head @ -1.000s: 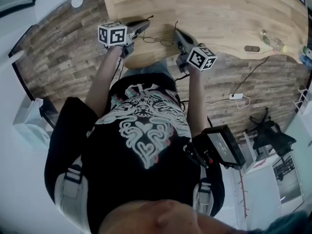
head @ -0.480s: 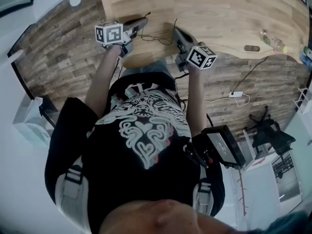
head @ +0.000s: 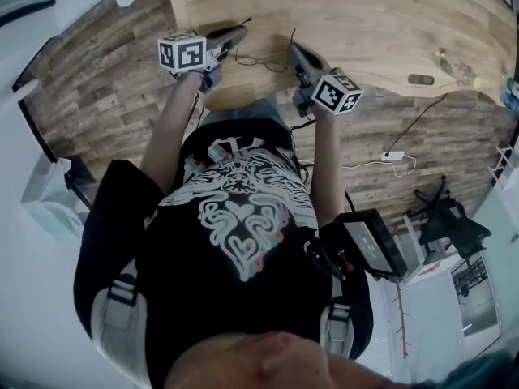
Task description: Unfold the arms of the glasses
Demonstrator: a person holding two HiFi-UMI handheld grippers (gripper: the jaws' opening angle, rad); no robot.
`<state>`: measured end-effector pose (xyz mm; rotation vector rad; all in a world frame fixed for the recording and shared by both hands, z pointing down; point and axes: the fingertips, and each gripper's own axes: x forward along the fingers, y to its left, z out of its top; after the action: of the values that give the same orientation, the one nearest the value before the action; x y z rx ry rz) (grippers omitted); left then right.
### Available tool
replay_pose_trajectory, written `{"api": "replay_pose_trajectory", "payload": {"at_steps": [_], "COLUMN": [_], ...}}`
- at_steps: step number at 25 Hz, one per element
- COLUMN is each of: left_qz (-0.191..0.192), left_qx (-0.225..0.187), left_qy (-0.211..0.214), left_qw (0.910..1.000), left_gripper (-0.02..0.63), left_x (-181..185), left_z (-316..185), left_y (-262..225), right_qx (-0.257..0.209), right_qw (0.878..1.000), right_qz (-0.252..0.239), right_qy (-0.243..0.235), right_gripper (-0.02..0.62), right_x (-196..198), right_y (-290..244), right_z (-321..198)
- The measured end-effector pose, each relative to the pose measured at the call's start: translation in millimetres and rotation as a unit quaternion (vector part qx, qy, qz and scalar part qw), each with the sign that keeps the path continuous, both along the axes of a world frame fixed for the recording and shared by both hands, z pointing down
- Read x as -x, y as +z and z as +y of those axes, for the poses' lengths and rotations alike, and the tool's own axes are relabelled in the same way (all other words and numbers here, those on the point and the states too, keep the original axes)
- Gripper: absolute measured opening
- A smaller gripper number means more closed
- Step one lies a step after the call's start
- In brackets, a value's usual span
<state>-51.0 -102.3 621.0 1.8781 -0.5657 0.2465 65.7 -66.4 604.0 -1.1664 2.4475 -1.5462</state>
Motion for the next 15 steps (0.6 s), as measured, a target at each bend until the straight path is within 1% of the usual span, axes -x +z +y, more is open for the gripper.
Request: {"api": "replay_pose_trajectory", "payload": {"at_steps": [6, 9, 15], "left_qz": [-0.002, 0.007, 0.009], "left_qx": [-0.003, 0.001, -0.012], "left_qy": [0.001, 0.000, 0.012], "left_qw": [1.0000, 1.0000, 0.9998], "left_gripper": [-0.011, -0.011, -0.011], "left_x": [0.1, -0.3, -3.9], "left_z": [1.1, 0.5, 1.9], "left_y": [-0.5, -0.3, -5.5], "right_qx": [-0.009, -0.019, -0.045], "right_qw": [1.000, 0.999, 0.997], "right_qz": [0.014, 0.029, 0.067], "right_qy": [0.002, -0.002, -0.011], "right_gripper": [0.002, 0.002, 0.000], "right_x": [0.3, 0.0, 3.3], "right_y": [-1.6, -1.2, -3.1], "right_z": [-0.3, -0.9, -1.9]}}
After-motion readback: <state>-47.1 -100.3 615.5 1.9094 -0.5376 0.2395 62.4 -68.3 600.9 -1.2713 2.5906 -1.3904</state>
